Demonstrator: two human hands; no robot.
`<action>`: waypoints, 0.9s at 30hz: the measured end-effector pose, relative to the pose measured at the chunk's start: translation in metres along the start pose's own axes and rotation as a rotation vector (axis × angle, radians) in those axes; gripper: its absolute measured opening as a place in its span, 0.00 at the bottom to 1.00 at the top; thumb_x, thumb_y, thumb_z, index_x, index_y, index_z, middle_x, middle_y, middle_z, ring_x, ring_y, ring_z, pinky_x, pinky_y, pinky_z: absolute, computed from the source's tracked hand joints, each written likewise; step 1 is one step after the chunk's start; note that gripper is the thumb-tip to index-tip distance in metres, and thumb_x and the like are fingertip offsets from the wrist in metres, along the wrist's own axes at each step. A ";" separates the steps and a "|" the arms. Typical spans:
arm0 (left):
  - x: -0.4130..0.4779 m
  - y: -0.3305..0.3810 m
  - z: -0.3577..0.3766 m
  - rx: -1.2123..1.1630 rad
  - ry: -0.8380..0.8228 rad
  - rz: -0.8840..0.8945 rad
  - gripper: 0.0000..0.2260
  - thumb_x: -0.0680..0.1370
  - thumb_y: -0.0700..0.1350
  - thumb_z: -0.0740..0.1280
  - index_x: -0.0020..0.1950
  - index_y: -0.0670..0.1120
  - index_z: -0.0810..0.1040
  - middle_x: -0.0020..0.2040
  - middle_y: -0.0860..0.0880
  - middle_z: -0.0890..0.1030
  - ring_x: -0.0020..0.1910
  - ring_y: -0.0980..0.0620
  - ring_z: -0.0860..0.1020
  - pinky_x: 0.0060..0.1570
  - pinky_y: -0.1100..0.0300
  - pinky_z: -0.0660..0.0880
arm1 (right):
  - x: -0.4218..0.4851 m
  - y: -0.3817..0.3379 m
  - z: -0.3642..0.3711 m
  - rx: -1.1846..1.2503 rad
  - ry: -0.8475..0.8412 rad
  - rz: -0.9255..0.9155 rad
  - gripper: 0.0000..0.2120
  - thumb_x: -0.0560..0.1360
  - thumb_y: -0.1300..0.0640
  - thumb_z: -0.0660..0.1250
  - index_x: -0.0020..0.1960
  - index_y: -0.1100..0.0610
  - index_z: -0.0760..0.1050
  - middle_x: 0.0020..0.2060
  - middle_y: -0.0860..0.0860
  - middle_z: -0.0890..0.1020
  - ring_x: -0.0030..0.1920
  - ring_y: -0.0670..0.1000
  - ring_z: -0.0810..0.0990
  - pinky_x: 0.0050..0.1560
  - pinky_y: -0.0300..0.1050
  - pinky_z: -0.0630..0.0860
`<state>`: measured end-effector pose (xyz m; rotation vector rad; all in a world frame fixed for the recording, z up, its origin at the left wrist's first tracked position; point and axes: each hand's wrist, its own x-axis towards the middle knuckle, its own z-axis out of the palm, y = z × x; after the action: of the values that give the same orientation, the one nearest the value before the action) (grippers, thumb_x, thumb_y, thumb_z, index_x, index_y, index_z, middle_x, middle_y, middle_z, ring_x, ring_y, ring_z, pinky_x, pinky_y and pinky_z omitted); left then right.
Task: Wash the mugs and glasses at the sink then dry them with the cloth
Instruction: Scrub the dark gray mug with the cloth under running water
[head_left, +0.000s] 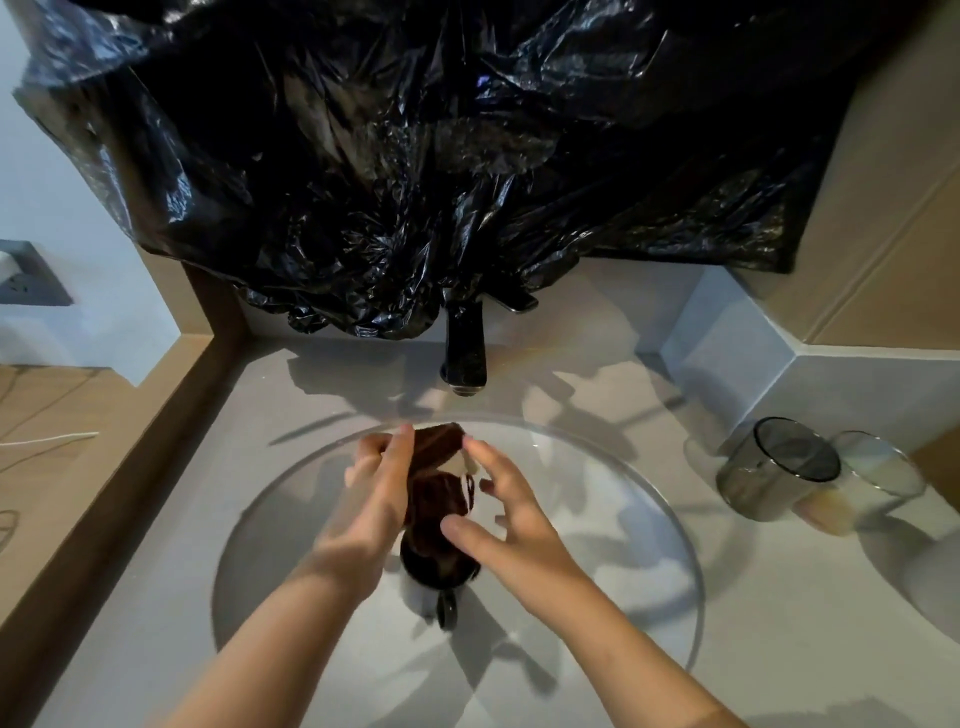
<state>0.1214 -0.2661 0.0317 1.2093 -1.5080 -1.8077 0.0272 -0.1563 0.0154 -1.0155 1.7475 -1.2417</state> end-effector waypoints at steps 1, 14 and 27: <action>-0.003 0.007 0.007 -0.122 -0.051 -0.031 0.21 0.74 0.67 0.59 0.52 0.51 0.72 0.57 0.43 0.76 0.56 0.41 0.77 0.56 0.43 0.75 | 0.000 -0.002 -0.001 0.012 -0.010 -0.014 0.33 0.68 0.44 0.70 0.65 0.25 0.57 0.71 0.35 0.60 0.70 0.39 0.61 0.70 0.42 0.63; 0.039 0.071 0.010 0.475 0.032 0.560 0.04 0.80 0.42 0.62 0.46 0.47 0.75 0.38 0.54 0.79 0.40 0.52 0.79 0.44 0.56 0.77 | 0.039 -0.028 -0.064 0.247 0.509 0.031 0.09 0.73 0.65 0.57 0.42 0.56 0.74 0.30 0.54 0.76 0.28 0.53 0.75 0.25 0.39 0.71; 0.131 0.101 0.067 1.495 0.137 1.417 0.17 0.71 0.54 0.62 0.37 0.41 0.80 0.30 0.42 0.79 0.31 0.42 0.80 0.45 0.46 0.79 | 0.071 -0.023 -0.082 0.210 0.505 0.070 0.09 0.72 0.68 0.59 0.41 0.56 0.74 0.31 0.53 0.77 0.32 0.52 0.79 0.34 0.47 0.78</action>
<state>-0.0168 -0.3651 0.0855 0.2471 -2.5366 0.4658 -0.0708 -0.1957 0.0483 -0.5405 1.9449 -1.6995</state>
